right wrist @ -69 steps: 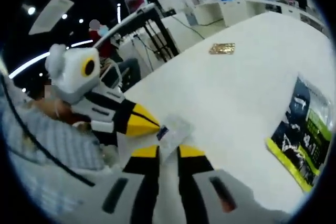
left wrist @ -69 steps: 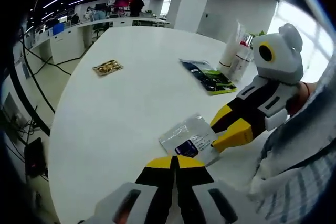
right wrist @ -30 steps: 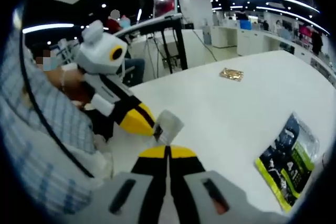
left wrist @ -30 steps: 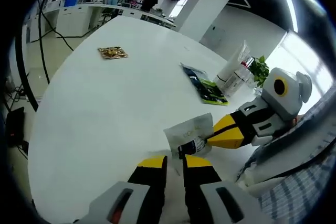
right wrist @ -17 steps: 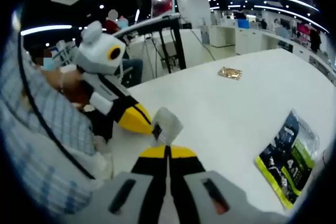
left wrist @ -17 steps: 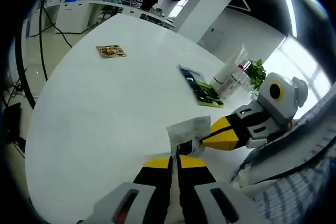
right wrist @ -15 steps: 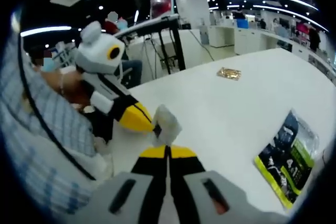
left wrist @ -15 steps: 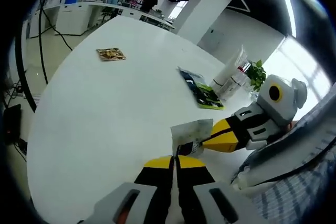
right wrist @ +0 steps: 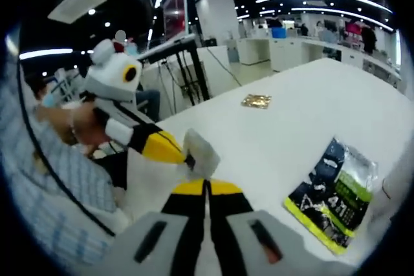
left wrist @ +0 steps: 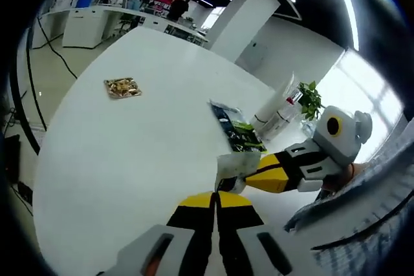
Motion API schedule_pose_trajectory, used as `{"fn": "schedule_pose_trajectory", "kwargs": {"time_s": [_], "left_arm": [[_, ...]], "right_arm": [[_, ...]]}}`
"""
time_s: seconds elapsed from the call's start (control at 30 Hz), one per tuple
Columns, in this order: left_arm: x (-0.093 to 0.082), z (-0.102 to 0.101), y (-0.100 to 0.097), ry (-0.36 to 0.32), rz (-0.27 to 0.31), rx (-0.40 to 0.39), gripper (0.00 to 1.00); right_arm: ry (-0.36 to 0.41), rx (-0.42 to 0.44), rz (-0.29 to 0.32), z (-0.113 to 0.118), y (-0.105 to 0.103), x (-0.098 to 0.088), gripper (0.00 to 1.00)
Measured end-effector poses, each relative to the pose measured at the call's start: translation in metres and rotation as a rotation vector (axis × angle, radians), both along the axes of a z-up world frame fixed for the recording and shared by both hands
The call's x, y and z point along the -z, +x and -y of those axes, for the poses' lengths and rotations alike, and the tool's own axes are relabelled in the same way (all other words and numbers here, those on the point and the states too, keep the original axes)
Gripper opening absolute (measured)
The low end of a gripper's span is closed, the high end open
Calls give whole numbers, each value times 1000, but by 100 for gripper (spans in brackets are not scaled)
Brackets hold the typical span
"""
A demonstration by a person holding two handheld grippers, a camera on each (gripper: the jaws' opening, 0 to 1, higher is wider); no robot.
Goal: Arrange the skincare products in the storage area until every visible bottle or jar stands upright without overlapping.
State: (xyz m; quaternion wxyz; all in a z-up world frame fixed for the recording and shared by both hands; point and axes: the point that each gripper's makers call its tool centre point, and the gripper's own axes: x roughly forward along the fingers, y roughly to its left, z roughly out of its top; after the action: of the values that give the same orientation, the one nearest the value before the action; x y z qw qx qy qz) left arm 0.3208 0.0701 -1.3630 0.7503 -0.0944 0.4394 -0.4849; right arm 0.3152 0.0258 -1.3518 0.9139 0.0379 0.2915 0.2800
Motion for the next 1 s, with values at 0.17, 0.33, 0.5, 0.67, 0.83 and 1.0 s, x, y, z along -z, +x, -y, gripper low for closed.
{"fn": "schedule_pose_trajectory", "kwargs": {"time_s": [0.17, 0.33, 0.5, 0.67, 0.83, 1.0], "left_arm": [[-9, 13, 11, -19, 19, 14, 1], [-19, 21, 19, -40, 26, 28, 1], [-27, 30, 26, -76, -2, 34, 1], [-32, 38, 32, -87, -4, 40, 1], [-36, 50, 43, -90, 5, 44, 1], [-41, 61, 59, -84, 24, 30, 1]], "right_arm": [[11, 43, 15, 9, 6, -8, 0], [27, 92, 23, 20, 13, -15, 1], [50, 141, 31, 31, 20, -24, 1], [78, 182, 38, 41, 28, -32, 2], [46, 210, 64, 53, 43, -37, 2], [12, 245, 92, 64, 56, -42, 3]]}}
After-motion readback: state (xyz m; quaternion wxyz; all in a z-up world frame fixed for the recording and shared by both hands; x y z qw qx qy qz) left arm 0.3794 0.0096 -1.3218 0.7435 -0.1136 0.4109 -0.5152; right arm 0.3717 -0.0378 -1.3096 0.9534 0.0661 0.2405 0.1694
